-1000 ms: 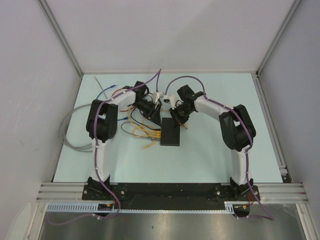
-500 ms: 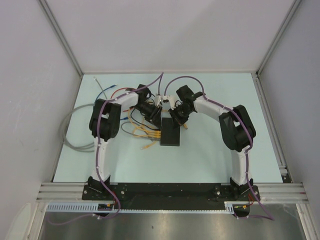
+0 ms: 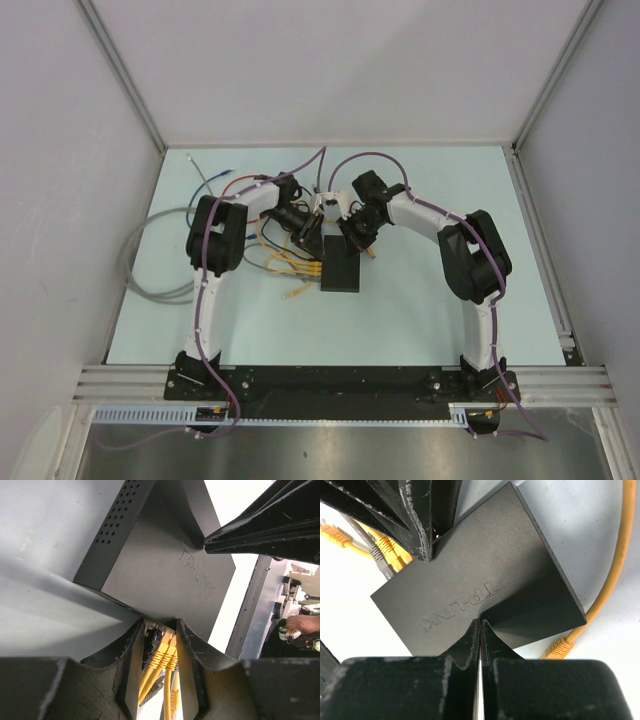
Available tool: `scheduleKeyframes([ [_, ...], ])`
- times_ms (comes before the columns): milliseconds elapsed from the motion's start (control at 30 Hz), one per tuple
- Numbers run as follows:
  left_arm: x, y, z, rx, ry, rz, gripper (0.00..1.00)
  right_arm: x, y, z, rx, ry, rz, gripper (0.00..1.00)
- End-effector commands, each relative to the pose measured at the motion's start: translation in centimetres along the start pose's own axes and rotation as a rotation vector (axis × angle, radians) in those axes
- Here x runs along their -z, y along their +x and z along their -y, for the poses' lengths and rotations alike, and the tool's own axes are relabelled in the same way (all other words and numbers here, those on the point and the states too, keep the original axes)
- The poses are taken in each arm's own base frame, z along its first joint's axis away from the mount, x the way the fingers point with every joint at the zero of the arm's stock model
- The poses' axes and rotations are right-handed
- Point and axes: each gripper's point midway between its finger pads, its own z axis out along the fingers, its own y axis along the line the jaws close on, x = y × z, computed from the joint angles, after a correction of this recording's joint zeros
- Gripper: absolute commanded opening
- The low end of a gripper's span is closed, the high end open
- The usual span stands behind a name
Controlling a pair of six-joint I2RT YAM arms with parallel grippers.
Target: Pull the plug from the switch port
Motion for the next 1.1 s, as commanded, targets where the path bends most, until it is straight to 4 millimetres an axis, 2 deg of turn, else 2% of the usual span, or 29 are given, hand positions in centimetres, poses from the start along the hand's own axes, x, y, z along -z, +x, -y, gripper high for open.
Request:
scheduleKeyframes([
  [0,-1.3,2.4,-1.6,0.031,-0.014,-0.092,0.36,-2.1,7.0,1.6,-0.038,0.075,-0.237,0.00],
  [233,0.1,2.2,-3.4,0.004,-0.073,-0.105,0.38,-2.1,7.0,1.6,-0.034,0.081,-0.237,0.00],
  [300,0.2,2.7,-4.1,0.016,-0.105,-0.136,0.38,-2.1,6.9,1.5,-0.031,0.081,-0.235,0.00],
  [333,0.5,2.3,-4.2,0.003,-0.122,-0.142,0.37,-2.1,6.9,1.5,-0.031,0.082,-0.236,0.00],
  [667,1.2,3.6,-5.2,-0.041,-0.148,-0.250,0.35,-2.2,6.9,1.6,-0.026,0.088,-0.235,0.00],
  [733,1.7,3.3,-5.5,-0.063,-0.176,-0.262,0.34,-2.2,6.8,1.6,-0.023,0.089,-0.235,0.00],
  [800,2.0,3.3,-5.9,-0.075,-0.200,-0.271,0.31,-2.3,6.8,1.6,-0.023,0.090,-0.236,0.00],
  [967,1.9,3.2,-6.0,-0.073,-0.195,-0.276,0.15,-2.5,6.7,1.6,-0.017,0.093,-0.232,0.00],
  [1067,1.6,3.2,-5.7,-0.047,-0.171,-0.262,0.15,-2.4,6.6,1.6,-0.014,0.098,-0.230,0.00],
])
